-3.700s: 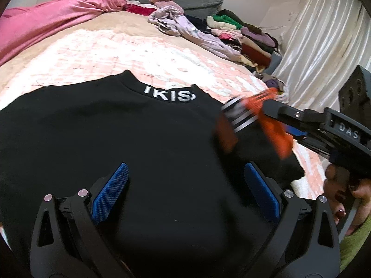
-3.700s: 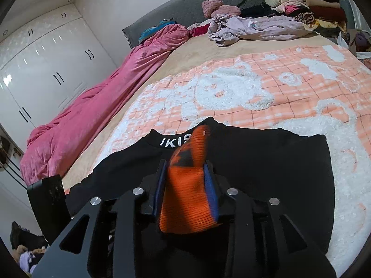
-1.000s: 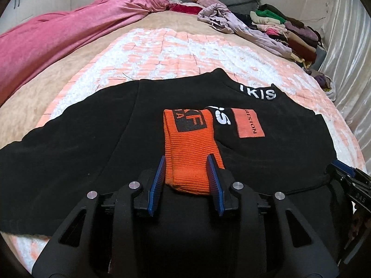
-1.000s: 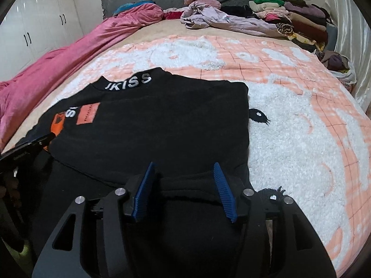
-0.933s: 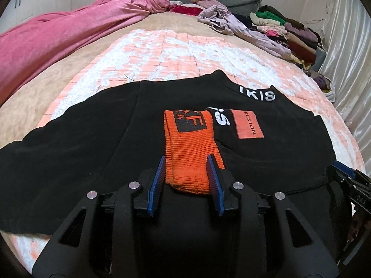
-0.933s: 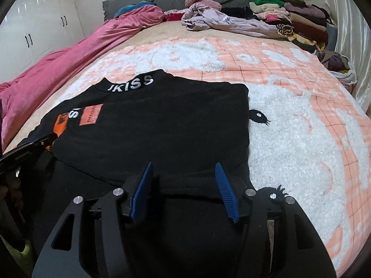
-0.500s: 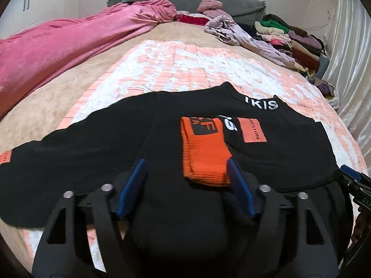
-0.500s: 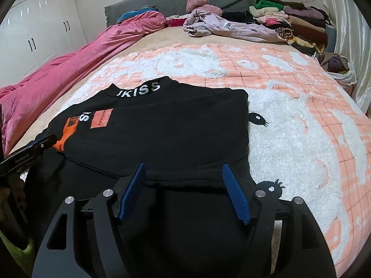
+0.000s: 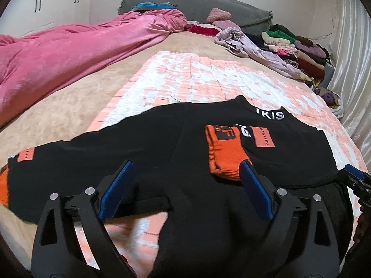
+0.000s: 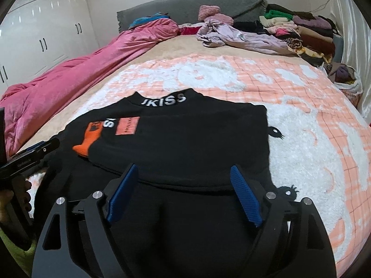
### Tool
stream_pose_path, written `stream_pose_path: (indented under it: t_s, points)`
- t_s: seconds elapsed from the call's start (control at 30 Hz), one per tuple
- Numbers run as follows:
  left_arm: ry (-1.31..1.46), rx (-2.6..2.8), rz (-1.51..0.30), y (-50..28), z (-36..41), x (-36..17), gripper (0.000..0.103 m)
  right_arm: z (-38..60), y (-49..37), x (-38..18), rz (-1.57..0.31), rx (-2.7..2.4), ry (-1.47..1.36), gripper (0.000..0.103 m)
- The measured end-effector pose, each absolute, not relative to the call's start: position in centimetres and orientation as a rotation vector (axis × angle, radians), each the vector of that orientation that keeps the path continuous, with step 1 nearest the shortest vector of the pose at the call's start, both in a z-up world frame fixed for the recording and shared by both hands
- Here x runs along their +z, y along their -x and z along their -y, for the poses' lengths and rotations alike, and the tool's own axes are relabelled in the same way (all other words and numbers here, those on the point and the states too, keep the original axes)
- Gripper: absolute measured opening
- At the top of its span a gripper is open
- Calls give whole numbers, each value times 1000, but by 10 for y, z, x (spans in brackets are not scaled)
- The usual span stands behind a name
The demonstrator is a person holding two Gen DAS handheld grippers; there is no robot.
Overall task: Fold small clothes
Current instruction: 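Move the left gripper to the other sleeve's orange cuff and grasp it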
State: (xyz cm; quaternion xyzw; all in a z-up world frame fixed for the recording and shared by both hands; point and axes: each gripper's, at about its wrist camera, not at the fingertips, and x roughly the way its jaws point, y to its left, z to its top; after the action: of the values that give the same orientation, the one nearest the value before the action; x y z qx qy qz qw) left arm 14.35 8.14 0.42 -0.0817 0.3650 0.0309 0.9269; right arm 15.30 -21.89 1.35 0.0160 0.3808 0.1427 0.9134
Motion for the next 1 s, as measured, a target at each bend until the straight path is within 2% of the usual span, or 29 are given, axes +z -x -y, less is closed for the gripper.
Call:
stream_pose_path:
  t_s: [0.03, 0.1, 0.13, 1.0]
  points:
    - [168, 67, -746, -142, -83, 6, 86, 217, -152, 15, -782, 297, -31, 81]
    - [166, 77, -741, -138, -88, 9, 86, 212, -151, 17, -776, 308, -32, 90]
    - [168, 83, -739, -136, -91, 10, 87, 209, -150, 18, -768, 311, -34, 91]
    - [288, 356, -701, -72, -208, 31, 90, 110, -137, 43, -737, 489, 29, 91]
